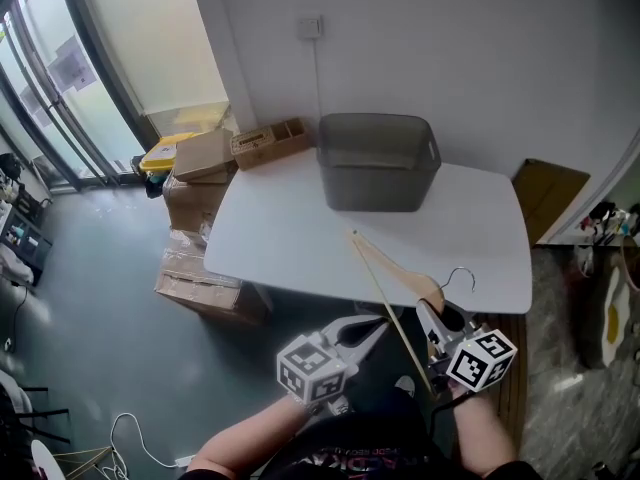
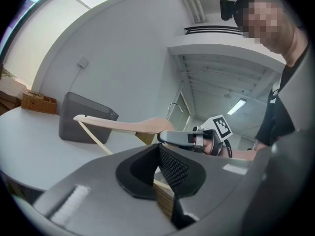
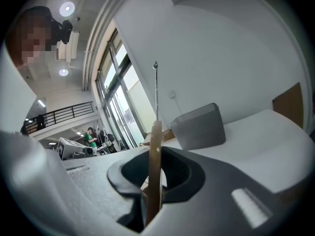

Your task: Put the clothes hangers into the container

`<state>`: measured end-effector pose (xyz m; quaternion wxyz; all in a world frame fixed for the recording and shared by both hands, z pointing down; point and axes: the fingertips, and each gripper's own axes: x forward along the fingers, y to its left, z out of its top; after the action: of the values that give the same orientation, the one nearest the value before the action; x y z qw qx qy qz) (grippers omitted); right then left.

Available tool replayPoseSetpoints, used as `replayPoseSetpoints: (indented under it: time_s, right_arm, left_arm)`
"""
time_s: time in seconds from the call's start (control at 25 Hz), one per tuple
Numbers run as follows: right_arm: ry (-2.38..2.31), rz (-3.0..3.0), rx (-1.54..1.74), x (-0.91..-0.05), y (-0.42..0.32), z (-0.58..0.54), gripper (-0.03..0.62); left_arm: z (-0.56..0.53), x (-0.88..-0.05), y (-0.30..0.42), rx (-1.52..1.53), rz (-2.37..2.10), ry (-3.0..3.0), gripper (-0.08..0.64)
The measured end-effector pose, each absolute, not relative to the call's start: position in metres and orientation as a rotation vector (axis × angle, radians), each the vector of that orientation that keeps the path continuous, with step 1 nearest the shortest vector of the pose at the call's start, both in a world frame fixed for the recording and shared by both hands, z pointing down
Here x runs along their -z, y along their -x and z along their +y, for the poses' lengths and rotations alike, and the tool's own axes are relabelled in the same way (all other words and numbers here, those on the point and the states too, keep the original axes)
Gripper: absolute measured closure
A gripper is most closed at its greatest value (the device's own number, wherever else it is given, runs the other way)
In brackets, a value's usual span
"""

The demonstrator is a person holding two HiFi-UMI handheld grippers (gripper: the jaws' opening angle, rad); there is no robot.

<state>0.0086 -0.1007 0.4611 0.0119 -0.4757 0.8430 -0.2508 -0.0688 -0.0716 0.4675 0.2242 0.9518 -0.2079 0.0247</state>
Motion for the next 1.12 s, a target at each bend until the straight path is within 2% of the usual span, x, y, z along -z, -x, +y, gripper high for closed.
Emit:
replayPoseSetpoints:
  time_s: [0.48,1.12]
  right_arm:
    - [1.376,2.742,0.692,-0.435,-0.009,-0.161,0.537]
    - [1.345,2.86,0.608,-0.409,-0.046,-0.259,0.537]
  left_arm:
    - [-0.12,-0.45,0.068,-0.046,-0.687,-2.643,0.554]
    - [-0.207,-0.44,0.024,-0.016,-0.714,-2.626,0.554]
